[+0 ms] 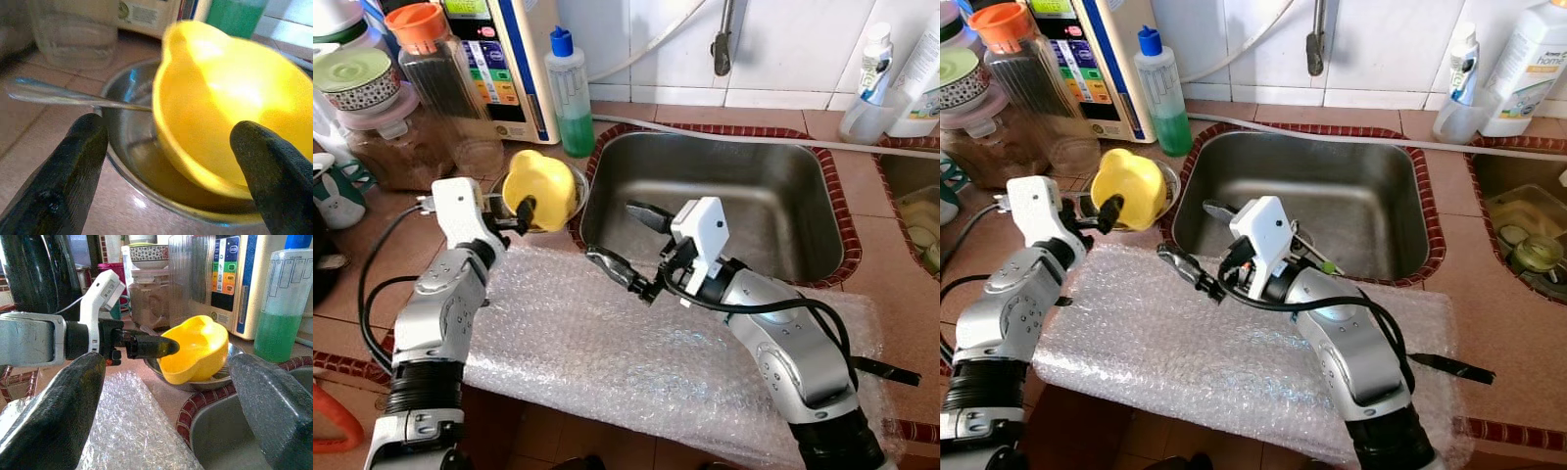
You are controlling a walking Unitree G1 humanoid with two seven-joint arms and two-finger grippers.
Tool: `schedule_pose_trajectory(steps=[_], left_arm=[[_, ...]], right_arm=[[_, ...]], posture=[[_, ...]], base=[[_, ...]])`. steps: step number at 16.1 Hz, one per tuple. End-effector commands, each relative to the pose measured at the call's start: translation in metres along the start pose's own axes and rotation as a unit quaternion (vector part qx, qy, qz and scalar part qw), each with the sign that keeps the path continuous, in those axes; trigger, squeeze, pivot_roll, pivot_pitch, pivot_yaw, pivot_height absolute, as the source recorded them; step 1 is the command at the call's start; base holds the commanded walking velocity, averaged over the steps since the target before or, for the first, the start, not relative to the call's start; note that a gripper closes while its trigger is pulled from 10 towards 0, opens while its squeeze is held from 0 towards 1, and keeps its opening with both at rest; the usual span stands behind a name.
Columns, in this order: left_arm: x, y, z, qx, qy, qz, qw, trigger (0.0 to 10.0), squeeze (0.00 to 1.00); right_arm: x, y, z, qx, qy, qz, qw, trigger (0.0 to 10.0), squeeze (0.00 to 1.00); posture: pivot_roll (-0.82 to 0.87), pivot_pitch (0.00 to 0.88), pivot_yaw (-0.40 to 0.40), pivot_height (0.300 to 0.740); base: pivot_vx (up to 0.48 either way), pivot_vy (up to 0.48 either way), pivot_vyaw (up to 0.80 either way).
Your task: Kitchen organization
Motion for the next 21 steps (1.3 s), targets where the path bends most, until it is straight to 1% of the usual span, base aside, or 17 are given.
schedule_pose_trajectory(steps=[1,6,9,11,12,13,16,18,21], left_arm=[[0.000,-0.001,0.000,-0.006,-0.008,-0.010,1.000,10.0,0.00],[-0.005,0.004,-0.001,-0.019,-0.025,-0.047,0.998,10.0,0.00],[-0.005,0.005,-0.001,-0.019,-0.028,-0.058,0.998,10.0,0.00],[-0.007,0.004,-0.001,-0.016,-0.030,-0.078,0.996,3.9,0.00],[-0.007,0.004,-0.001,-0.015,-0.031,-0.084,0.996,0.0,0.00],[-0.008,0.004,-0.001,-0.017,-0.032,-0.090,0.995,0.0,0.00],[-0.008,0.003,-0.002,-0.017,-0.033,-0.085,0.996,0.0,0.00],[-0.009,0.002,-0.003,-0.013,-0.037,-0.078,0.996,0.0,0.00],[-0.015,-0.005,-0.005,0.003,-0.051,-0.055,0.997,0.0,0.00]], right_arm=[[0.002,-0.002,0.002,0.005,0.004,-0.003,1.000,10.0,1.00],[0.002,-0.001,0.002,0.005,0.003,-0.006,1.000,10.0,1.00],[0.001,-0.001,0.002,0.005,0.001,-0.008,1.000,10.0,1.00],[0.002,0.000,0.002,0.005,0.001,-0.009,1.000,10.0,1.00],[0.002,0.000,0.002,0.004,0.000,-0.010,1.000,10.0,1.00],[0.002,0.000,0.002,0.004,0.000,-0.011,1.000,10.0,1.00],[0.002,0.001,0.002,0.005,-0.001,-0.011,1.000,10.0,1.00],[0.001,0.001,0.003,0.005,-0.001,-0.011,1.000,10.0,1.00],[0.001,0.002,0.003,0.004,-0.002,-0.012,1.000,10.0,1.00]], posture=[[-0.17,0.139,0.116,0.740],[-0.17,0.139,0.116,0.740],[-0.17,0.140,0.114,0.740],[-0.17,0.141,0.112,0.740],[-0.17,0.140,0.111,0.740],[-0.17,0.140,0.111,0.740],[-0.17,0.139,0.110,0.740],[-0.17,0.138,0.111,0.740],[-0.17,0.139,0.109,0.740]], base=[[0.000,0.000,0.00],[0.000,0.000,0.00],[0.000,0.000,0.00],[0.000,0.000,0.00],[0.000,0.000,0.00],[0.000,0.000,0.00],[0.000,0.000,0.00],[0.000,0.000,0.00],[0.000,0.000,0.00]])
Point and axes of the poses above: a point about 5 cm out from each wrist's last joint towards the gripper, its own z axis pointing out of the wrist towards the gripper, its own x axis along the axis of the wrist's last joint, y = z × x, the point moved 2 cm from there along z, pointing out of the wrist towards the gripper, and after that the axes turned 15 degrees about z, right-handed, at the moved point
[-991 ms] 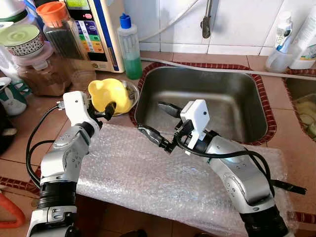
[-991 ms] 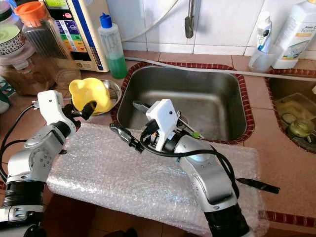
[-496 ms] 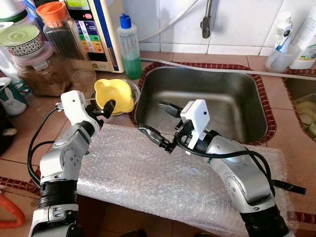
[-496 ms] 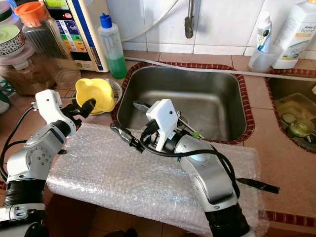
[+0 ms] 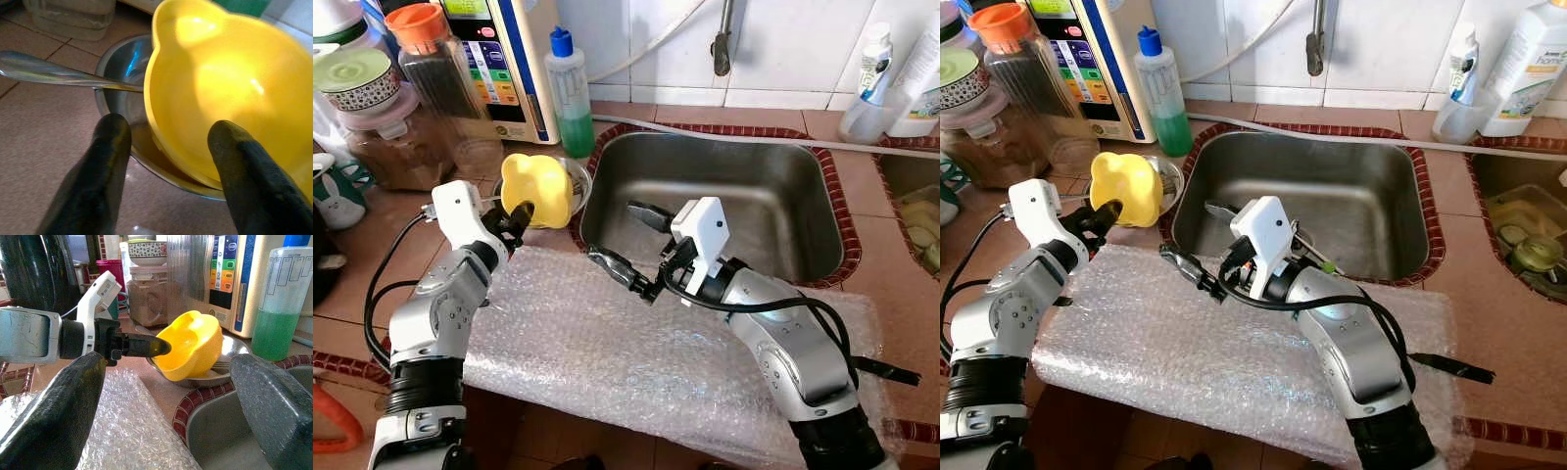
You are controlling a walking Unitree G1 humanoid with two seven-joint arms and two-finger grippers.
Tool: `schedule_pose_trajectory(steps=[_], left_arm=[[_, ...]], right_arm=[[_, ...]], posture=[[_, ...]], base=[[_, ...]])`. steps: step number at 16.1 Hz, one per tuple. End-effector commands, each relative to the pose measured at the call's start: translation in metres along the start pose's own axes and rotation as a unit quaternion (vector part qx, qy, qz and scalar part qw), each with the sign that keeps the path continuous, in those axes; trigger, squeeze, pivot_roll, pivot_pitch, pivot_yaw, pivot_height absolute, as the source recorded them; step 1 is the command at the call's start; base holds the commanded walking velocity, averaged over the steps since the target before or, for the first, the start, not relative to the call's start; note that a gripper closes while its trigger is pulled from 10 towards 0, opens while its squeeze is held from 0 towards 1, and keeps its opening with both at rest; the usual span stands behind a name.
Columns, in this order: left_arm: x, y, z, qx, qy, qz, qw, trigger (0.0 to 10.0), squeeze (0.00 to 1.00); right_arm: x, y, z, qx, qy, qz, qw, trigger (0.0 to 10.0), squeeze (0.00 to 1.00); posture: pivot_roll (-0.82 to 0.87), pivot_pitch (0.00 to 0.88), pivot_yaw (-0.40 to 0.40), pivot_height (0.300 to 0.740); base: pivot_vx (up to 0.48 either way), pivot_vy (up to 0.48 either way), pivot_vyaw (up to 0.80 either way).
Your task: Kitchen organization
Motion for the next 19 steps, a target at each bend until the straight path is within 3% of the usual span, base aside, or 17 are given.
schedule_pose_trajectory(steps=[1,8,13,19], left_arm=[[-0.011,-0.008,-0.003,0.016,-0.025,0.010,0.999,0.0,0.00],[-0.011,-0.019,-0.007,0.042,-0.025,0.021,0.999,0.0,0.00],[-0.002,-0.030,-0.010,0.074,-0.012,0.051,0.996,0.0,0.00],[0.008,-0.032,-0.013,0.092,0.012,0.073,0.993,0.0,0.00]], right_arm=[[0.003,-0.001,0.003,0.006,0.003,-0.007,1.000,10.0,1.00],[0.003,0.000,0.003,0.007,0.004,-0.009,1.000,10.0,1.00],[0.003,0.002,0.004,0.005,0.006,-0.012,1.000,10.0,1.00],[0.004,0.004,0.004,0.001,0.008,-0.015,1.000,10.0,1.00]], posture=[[-0.17,0.139,0.109,0.740],[-0.16,0.139,0.104,0.740],[-0.17,0.138,0.105,0.740],[-0.16,0.134,0.103,0.740]], base=[[0.000,0.000,0.00],[0.000,0.000,0.00],[0.000,0.000,0.00],[0.000,0.000,0.00]])
Point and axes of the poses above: a point about 5 cm out from each wrist's last joint towards the gripper, its own z axis pointing out of the wrist towards the gripper, its own x axis along the axis of the wrist's last joint, y = z × x, the point moved 2 cm from there along z, pointing out of the wrist towards the gripper, and after that the axes turned 15 degrees about z, right-handed, at the moved point
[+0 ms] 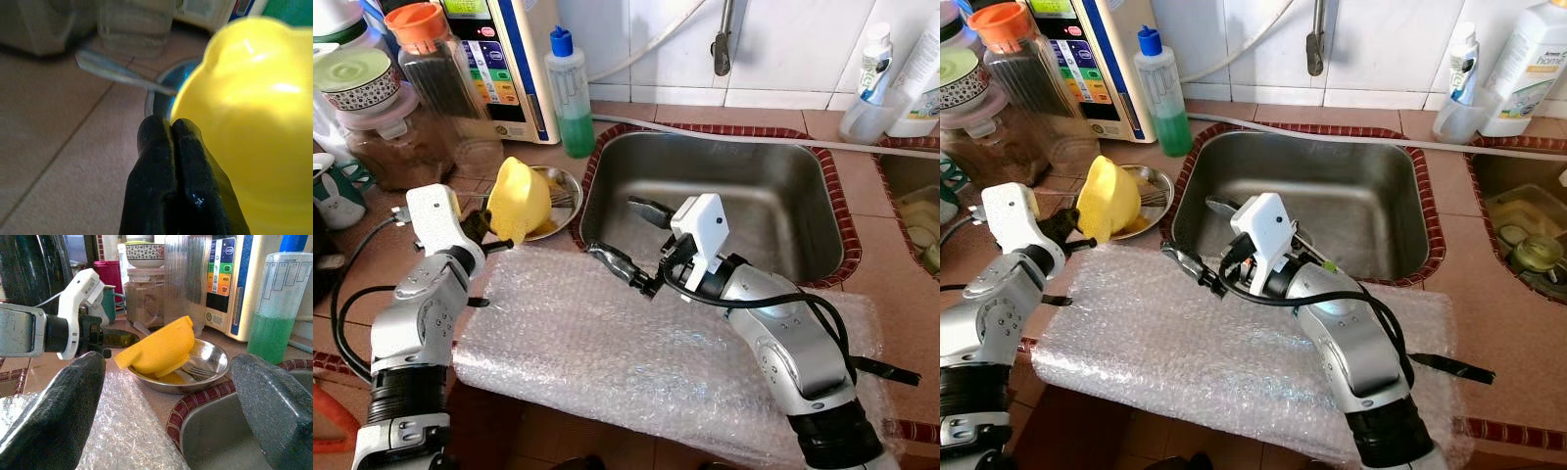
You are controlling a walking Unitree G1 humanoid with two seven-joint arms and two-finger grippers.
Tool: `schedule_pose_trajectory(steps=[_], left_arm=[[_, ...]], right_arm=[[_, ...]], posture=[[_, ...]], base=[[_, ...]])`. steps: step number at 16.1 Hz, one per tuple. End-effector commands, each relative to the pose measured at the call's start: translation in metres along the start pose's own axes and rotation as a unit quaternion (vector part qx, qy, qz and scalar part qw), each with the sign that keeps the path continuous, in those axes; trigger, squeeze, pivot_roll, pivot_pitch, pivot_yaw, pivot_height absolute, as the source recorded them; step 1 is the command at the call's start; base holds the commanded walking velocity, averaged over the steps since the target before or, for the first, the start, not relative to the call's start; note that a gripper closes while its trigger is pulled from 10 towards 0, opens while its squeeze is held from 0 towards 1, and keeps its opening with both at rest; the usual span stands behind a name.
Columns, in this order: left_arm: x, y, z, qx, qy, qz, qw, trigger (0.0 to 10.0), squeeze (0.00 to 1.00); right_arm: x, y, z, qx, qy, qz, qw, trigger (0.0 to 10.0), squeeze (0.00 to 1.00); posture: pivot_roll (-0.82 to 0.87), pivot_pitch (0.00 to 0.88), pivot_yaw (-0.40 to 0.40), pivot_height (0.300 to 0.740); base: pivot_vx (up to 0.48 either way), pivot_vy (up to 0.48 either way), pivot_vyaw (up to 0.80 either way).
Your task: Kitchen organization
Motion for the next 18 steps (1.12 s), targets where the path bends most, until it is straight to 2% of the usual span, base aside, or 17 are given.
schedule_pose_trajectory(steps=[1,2,3,4,5,6,8,12,15,18], left_arm=[[0.004,-0.006,-0.003,0.017,0.012,0.013,1.000,0.0,0.00],[0.006,-0.005,-0.002,0.016,0.019,0.014,1.000,0.0,0.00],[0.009,-0.002,-0.003,0.011,0.029,0.016,0.999,5.5,0.00],[0.018,0.008,-0.004,-0.010,0.063,-0.001,0.998,10.0,0.18],[0.020,0.011,-0.005,-0.016,0.069,0.001,0.997,10.0,1.00],[0.027,0.020,-0.007,-0.039,0.095,0.008,0.995,10.0,1.00],[0.034,0.023,-0.008,-0.054,0.118,0.017,0.991,10.0,1.00],[0.032,0.020,-0.005,-0.054,0.112,0.013,0.992,10.0,1.00],[0.022,0.013,-0.004,-0.037,0.093,0.027,0.995,10.0,1.00],[0.017,0.006,-0.006,-0.041,0.083,0.044,0.995,10.0,1.00]], right_arm=[[0.002,0.000,0.002,0.001,0.003,-0.005,1.000,10.0,1.00],[0.002,0.000,0.002,0.001,0.003,-0.006,1.000,10.0,1.00],[0.002,0.000,0.002,0.001,0.004,-0.006,1.000,10.0,1.00],[0.002,0.001,0.002,0.000,0.004,-0.007,1.000,10.0,1.00],[0.002,0.001,0.002,0.000,0.005,-0.007,1.000,10.0,1.00],[0.002,0.001,0.002,-0.001,0.006,-0.007,1.000,10.0,1.00],[0.002,0.001,0.002,-0.002,0.006,-0.006,1.000,10.0,1.00],[0.002,0.001,0.003,-0.003,0.007,-0.007,1.000,10.0,1.00],[0.002,0.001,0.002,-0.003,0.008,-0.007,1.000,10.0,1.00],[0.000,-0.002,0.003,0.003,0.006,-0.002,1.000,10.0,1.00]], posture=[[-0.16,0.134,0.103,0.740],[-0.16,0.133,0.103,0.740],[-0.16,0.133,0.103,0.740],[-0.16,0.131,0.105,0.740],[-0.16,0.131,0.105,0.740],[-0.16,0.132,0.106,0.740],[-0.16,0.131,0.106,0.740],[-0.16,0.134,0.106,0.740],[-0.16,0.134,0.106,0.740],[-0.16,0.136,0.108,0.740]], base=[[0.000,0.000,0.00],[0.000,0.000,0.00],[0.000,0.000,0.00],[0.000,0.000,0.00],[0.000,0.000,0.00],[0.000,0.000,0.00],[0.000,0.000,0.00],[0.000,0.000,0.00],[0.000,0.000,0.00],[0.000,0.000,0.00]])
Point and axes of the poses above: a point about 5 cm out from each wrist's last joint towards the gripper, its own z axis pointing out of the wrist towards the gripper, its own x axis along the axis of the wrist's last joint, y = z × x, the point moved 2 cm from there along z, pointing out of the wrist towards the gripper, and after that the axes turned 15 degrees about z, right-handed, at the moved point
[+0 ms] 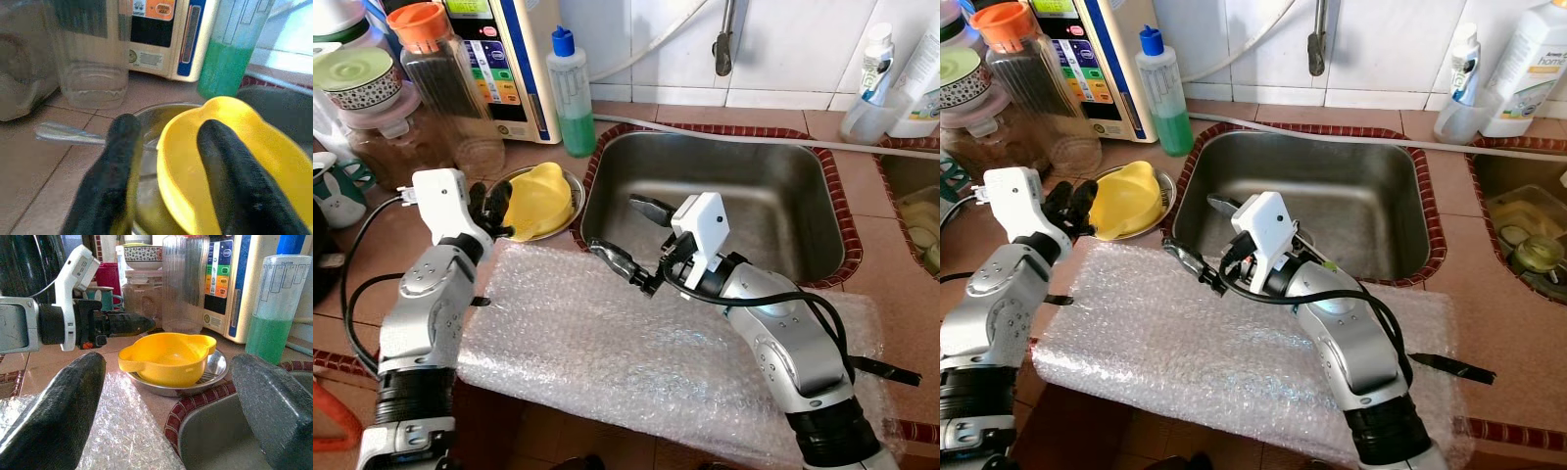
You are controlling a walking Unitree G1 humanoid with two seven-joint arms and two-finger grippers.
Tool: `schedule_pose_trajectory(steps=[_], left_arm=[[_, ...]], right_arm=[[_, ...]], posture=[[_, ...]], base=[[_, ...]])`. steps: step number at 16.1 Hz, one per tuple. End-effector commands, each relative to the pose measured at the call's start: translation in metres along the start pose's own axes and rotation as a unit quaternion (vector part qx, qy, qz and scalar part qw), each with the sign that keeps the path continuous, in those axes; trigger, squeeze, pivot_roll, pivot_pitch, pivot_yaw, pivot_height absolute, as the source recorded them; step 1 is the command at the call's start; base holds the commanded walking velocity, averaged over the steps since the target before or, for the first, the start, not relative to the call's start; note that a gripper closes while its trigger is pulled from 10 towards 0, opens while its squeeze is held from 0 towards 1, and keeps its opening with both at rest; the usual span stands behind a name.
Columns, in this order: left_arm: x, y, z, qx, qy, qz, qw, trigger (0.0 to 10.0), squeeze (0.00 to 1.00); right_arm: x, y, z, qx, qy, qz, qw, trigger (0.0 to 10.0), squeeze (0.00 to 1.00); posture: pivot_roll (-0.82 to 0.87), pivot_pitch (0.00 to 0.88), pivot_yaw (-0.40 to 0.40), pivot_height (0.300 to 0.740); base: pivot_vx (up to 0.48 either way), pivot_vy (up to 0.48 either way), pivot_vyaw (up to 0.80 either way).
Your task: Kitchen organization
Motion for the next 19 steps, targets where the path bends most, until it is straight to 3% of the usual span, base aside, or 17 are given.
schedule_pose_trajectory(steps=[1,10,19], left_arm=[[-0.004,-0.007,-0.003,0.002,-0.009,0.012,1.000,10.0,1.00],[-0.009,-0.001,-0.005,-0.030,-0.021,0.009,0.999,10.0,1.00],[-0.019,-0.007,-0.006,-0.011,-0.052,0.037,0.998,10.0,1.00]], right_arm=[[0.000,-0.005,0.002,0.008,0.000,0.001,1.000,10.0,1.00],[-0.002,-0.010,0.006,0.023,-0.003,0.000,1.000,10.0,1.00],[-0.002,-0.012,0.008,0.031,-0.005,0.000,1.000,10.0,1.00]], posture=[[-0.16,0.136,0.105,0.740],[-0.16,0.133,0.096,0.740],[-0.16,0.127,0.090,0.740]], base=[[0.000,0.000,0.00],[0.000,0.000,0.00],[0.000,0.000,0.00]])
Point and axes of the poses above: a point about 5 cm out from each wrist's last joint towards the gripper, its own z axis pointing out of the wrist towards the gripper, its own x axis along the axis of the wrist's last joint, y = z × x, the point moved 2 cm from there along z, pointing out of the wrist towards the gripper, and after that the axes turned 15 degrees about z, right-handed, at the moved point
